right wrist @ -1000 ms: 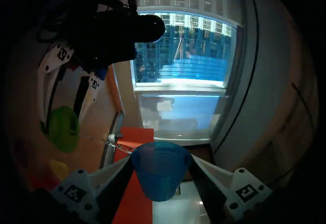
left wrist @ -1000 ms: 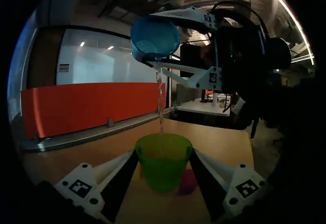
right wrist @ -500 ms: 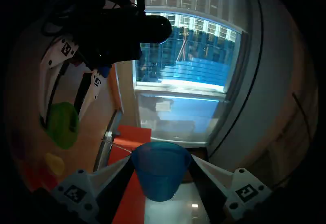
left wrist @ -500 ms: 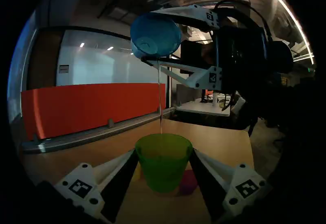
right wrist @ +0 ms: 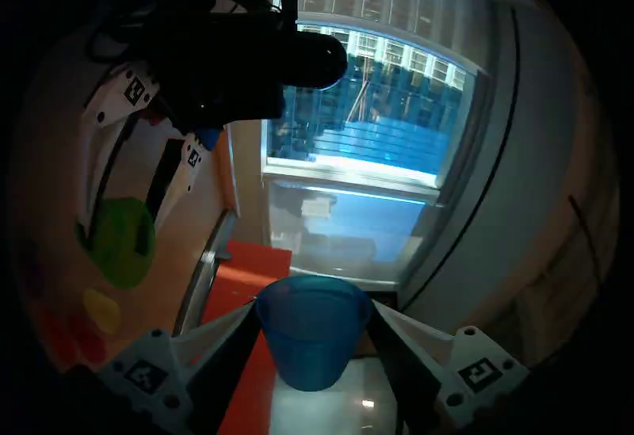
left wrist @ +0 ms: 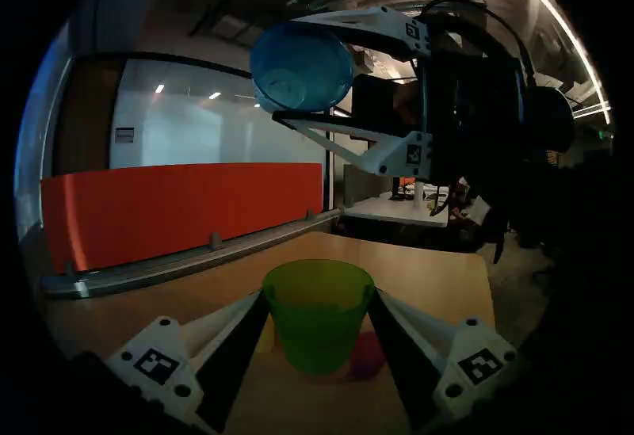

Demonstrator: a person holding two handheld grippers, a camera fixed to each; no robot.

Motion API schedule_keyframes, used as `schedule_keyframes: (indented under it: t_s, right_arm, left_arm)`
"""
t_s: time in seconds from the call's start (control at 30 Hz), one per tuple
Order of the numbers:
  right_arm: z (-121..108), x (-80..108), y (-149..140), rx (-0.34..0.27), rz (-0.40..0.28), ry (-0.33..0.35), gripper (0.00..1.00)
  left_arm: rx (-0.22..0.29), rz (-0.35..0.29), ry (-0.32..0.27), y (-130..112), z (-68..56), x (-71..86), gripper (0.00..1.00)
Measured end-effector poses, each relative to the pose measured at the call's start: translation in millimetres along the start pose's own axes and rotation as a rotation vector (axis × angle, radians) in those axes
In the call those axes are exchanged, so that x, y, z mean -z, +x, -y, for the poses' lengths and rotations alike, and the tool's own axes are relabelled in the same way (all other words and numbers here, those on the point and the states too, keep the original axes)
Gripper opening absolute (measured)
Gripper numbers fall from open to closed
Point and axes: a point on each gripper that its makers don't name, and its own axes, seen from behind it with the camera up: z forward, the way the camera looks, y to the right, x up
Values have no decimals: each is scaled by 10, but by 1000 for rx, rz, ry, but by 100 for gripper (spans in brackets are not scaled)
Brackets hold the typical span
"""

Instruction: Pour water

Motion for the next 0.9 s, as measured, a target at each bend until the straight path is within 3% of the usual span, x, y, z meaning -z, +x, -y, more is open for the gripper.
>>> schedule_keyframes:
  t_s: [0.27,0.47,0.77,0.9]
  right_arm:
    - [3,-9,0,-26,-4,1,91]
    - [-13,15,-47,-107,-5,-6,91]
    - [-70,120,-146,-383,-13,-25,91]
    - [-17,170,-103,-502,-31,-2,91]
  left_arm:
    - [-3,2,4,1,8,9,86]
    - [-7,1,6,15,10,17,86]
    - [-13,-1,8,33,21,29,86]
    - [-15,0,9,37,19,26,86]
